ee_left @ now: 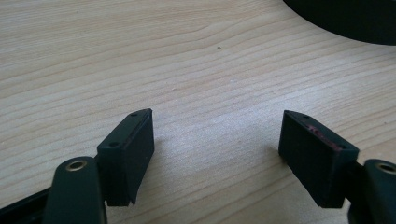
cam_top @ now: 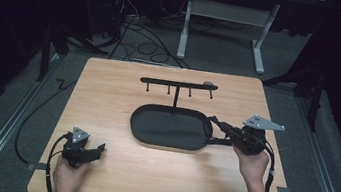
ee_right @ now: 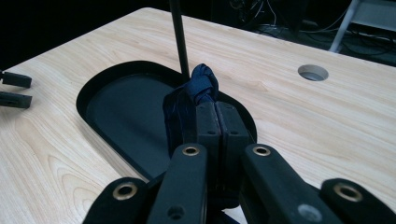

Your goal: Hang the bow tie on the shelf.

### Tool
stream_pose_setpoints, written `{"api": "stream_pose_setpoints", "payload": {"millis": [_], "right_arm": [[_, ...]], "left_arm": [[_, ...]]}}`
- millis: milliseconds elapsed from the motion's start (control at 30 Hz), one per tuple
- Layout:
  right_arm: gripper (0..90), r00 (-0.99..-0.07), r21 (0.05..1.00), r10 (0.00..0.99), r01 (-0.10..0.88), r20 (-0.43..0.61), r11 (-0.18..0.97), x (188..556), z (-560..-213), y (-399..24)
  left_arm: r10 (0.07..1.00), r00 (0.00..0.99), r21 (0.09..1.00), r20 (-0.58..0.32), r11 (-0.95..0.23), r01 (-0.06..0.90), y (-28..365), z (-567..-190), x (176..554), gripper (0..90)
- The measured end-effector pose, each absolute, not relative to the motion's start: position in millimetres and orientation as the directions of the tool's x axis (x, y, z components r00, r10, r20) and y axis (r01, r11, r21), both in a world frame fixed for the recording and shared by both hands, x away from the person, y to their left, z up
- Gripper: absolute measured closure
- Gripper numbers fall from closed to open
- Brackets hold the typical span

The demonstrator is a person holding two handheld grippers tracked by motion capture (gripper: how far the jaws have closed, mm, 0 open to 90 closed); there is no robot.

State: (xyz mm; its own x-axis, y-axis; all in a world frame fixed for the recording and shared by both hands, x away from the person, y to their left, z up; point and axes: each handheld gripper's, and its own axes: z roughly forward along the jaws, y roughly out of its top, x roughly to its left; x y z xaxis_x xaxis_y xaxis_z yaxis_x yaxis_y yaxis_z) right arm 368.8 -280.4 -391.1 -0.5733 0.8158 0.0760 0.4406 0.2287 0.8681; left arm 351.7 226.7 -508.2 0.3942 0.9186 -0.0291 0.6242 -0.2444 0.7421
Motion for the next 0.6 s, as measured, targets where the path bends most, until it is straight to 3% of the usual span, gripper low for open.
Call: {"api": "stream_pose_setpoints", "payload": {"millis": [600], "right_arm": [[90.0, -0.602, 0.891, 0.794, 0.403, 0.084, 0.211, 379, -376, -265]], "left_arm": [[0.918, 0.395, 0.743, -0.035, -0.24, 0.624, 227, -508, 352, 27.1]]}}
